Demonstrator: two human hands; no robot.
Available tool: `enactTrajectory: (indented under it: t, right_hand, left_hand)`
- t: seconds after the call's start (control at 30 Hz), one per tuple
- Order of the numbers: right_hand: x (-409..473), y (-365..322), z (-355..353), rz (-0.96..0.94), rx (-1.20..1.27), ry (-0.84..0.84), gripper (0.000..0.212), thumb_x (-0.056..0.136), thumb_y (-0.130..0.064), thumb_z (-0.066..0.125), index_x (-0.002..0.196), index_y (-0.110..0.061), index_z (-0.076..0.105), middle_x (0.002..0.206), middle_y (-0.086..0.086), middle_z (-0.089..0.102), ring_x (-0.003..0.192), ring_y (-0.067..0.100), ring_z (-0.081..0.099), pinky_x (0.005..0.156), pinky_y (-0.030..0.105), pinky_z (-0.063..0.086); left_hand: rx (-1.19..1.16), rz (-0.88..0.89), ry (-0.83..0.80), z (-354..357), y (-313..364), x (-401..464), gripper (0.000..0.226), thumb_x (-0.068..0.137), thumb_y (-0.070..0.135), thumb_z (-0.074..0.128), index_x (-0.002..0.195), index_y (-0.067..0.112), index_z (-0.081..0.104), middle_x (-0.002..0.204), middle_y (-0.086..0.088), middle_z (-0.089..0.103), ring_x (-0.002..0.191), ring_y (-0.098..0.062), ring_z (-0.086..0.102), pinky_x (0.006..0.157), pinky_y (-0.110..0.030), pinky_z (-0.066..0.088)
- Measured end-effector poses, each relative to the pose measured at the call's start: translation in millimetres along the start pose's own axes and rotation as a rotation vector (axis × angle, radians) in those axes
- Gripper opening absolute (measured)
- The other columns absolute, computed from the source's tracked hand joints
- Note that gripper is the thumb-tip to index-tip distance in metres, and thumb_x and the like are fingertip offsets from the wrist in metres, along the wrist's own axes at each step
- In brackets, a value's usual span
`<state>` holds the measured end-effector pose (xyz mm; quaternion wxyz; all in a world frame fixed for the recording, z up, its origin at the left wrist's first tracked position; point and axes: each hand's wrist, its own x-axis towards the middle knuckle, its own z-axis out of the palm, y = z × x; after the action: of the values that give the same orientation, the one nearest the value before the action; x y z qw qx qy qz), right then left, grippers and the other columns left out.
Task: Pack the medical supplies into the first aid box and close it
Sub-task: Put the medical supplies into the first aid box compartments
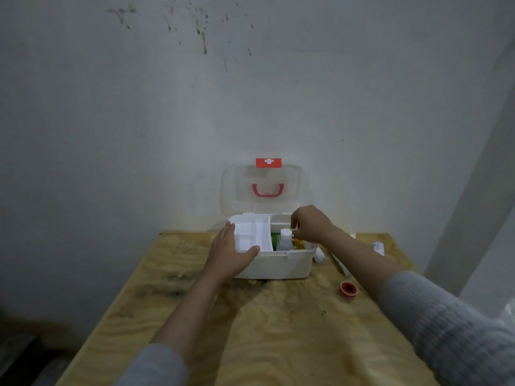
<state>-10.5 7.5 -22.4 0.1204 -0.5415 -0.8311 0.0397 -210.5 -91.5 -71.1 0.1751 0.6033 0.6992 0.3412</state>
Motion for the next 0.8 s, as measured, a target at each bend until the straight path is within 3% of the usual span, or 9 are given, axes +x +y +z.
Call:
enactTrajectory:
  t: [0.13, 0.3, 0.37, 0.5, 0.67, 0.8]
  right_hand:
    - [8.4, -9.4, -3.3, 0.095, 0.042, -0.156, 0.020, 0.081, -0.009, 0.058, 0.093, 0.000, 0.071, 0.097, 0.016, 0.070, 0.088, 0.027, 0.066, 0.075, 0.035, 0.056]
    - [23.6, -7.7, -10.5, 0.310, 0.323, -0.382, 0.032, 0.089, -0.013, 0.053, 0.111, 0.009, 0.061, 0.105, 0.025, 0.070, 0.096, 0.035, 0.069, 0.089, 0.042, 0.055]
    - [23.1, -10.7, -16.4, 0.406, 0.483, -0.437, 0.029, 0.094, -0.018, 0.049, 0.110, 0.005, 0.059, 0.104, 0.023, 0.070, 0.089, 0.032, 0.070, 0.086, 0.041, 0.057]
    - [21.4, -20.4, -23.9, 0.468, 0.554, -0.512, 0.049, 0.099, -0.040, 0.030, 0.122, -0.005, 0.056, 0.107, 0.020, 0.062, 0.088, 0.030, 0.063, 0.072, 0.034, 0.053]
    - [21.3, -26.0, -27.7, 0.506, 0.537, -0.583, 0.069, 0.095, -0.057, 0.021, 0.133, -0.007, 0.048, 0.136, 0.024, 0.049, 0.125, 0.042, 0.045, 0.109, 0.049, 0.036]
    - [18.6, -29.6, -29.5, 0.530, 0.605, -0.662, 0.076, 0.092, -0.063, 0.020, 0.141, -0.007, 0.036, 0.146, 0.024, 0.036, 0.129, 0.051, 0.038, 0.108, 0.055, 0.034]
  left_hand:
    - [-0.016, -0.008, -0.002, 0.4, 0.3, 0.5, 0.093, 0.081, 0.052, 0.063, 0.151, 0.016, 0.014, 0.160, 0.001, 0.011, 0.145, -0.021, 0.014, 0.115, -0.039, 0.020]
    - [-0.027, -0.003, 0.002, 0.8, 0.4, -0.3, 0.092, 0.081, 0.052, 0.063, 0.151, 0.016, 0.014, 0.160, 0.001, 0.012, 0.145, -0.021, 0.016, 0.115, -0.039, 0.021]
    - [-0.034, -0.001, 0.004, 1.0, 0.5, -0.1, 0.091, 0.082, 0.051, 0.063, 0.151, 0.016, 0.015, 0.160, 0.001, 0.013, 0.145, -0.021, 0.016, 0.116, -0.039, 0.022]
    - [-0.034, -0.011, 0.005, 0.4, 1.8, -0.6, 0.091, 0.082, 0.051, 0.063, 0.151, 0.017, 0.015, 0.160, 0.001, 0.013, 0.145, -0.022, 0.017, 0.115, -0.041, 0.022]
    - [-0.041, -0.019, -0.005, -0.4, 3.1, -2.8, 0.091, 0.081, 0.052, 0.063, 0.151, 0.019, 0.013, 0.160, 0.002, 0.011, 0.145, -0.021, 0.016, 0.115, -0.042, 0.024]
    - [-0.045, -0.023, -0.003, -0.8, 4.8, -4.0, 0.090, 0.082, 0.051, 0.063, 0.150, 0.019, 0.014, 0.160, 0.001, 0.012, 0.145, -0.022, 0.017, 0.114, -0.043, 0.024]
